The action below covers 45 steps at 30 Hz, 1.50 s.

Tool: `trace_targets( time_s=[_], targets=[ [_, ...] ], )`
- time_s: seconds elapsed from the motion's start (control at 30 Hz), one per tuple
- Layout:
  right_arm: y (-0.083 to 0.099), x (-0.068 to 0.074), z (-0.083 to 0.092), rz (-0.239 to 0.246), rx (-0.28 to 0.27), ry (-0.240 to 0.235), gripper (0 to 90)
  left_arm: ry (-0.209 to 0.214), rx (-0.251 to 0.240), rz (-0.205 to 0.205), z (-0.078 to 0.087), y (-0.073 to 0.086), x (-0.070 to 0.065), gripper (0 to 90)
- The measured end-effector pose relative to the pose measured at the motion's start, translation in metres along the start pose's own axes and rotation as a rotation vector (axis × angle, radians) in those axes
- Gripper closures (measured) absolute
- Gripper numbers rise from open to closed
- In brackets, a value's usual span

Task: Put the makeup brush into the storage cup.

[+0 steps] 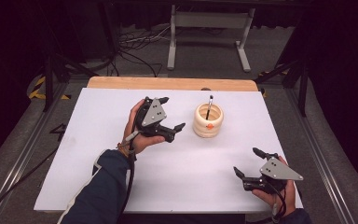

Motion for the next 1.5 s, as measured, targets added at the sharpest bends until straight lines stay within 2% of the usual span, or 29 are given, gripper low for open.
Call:
trace_targets(
  time_s=[0.1,0.17,0.63,0.87,0.97,1.07,1.1,1.33,1.5],
  targets=[
    [0.0,0.001,-0.001,0.001,0.001,-0.001,10.2,-0.006,0.003,-0.002,0.007,0.0,0.0,3.1],
    [0.0,0.002,-0.001,0.001,0.004,-0.002,10.2,-0.016,0.006,-0.022,0.012,-0.001,0.001,3.0],
    [-0.002,-0.003,0.005,-0.003,-0.014,0.021,10.3,-0.043,-0.033,-0.034,0.047,-0.003,0.0,2.4],
    [-0.005,-0.002,0.006,0.007,-0.024,0.022,10.2,-0.048,-0.028,-0.044,0.066,-0.001,-0.003,2.8],
    [-0.005,-0.002,0.007,0.008,-0.023,0.023,10.1,-0.059,-0.024,-0.045,0.075,0.001,-0.003,2.6],
    [-0.006,-0.001,0.006,0.009,-0.025,0.019,10.0,-0.085,-0.015,-0.068,0.085,0.005,-0.002,3.2],
    [-0.006,0.0,0.007,0.013,-0.021,0.017,10.0,-0.085,-0.01,-0.059,0.088,0.006,-0.002,3.1],
    [-0.006,0.001,0.006,0.018,-0.022,0.015,9.7,-0.096,0.026,-0.08,0.102,0.016,-0.001,3.2],
    [-0.006,0.0,0.007,0.017,-0.022,0.019,9.4,-0.102,0.047,-0.074,0.111,0.023,0.0,3.2]
  ],
)
Point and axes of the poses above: each handheld gripper's, and its own axes: z roughly backward along the jaws, y roughly out of its underside, x roughly to its left, the point moved 2 cm from there along -z, roughly forward along the jaws, and after that the axes turned 11 degrees about -x, right-handed, at the moved point
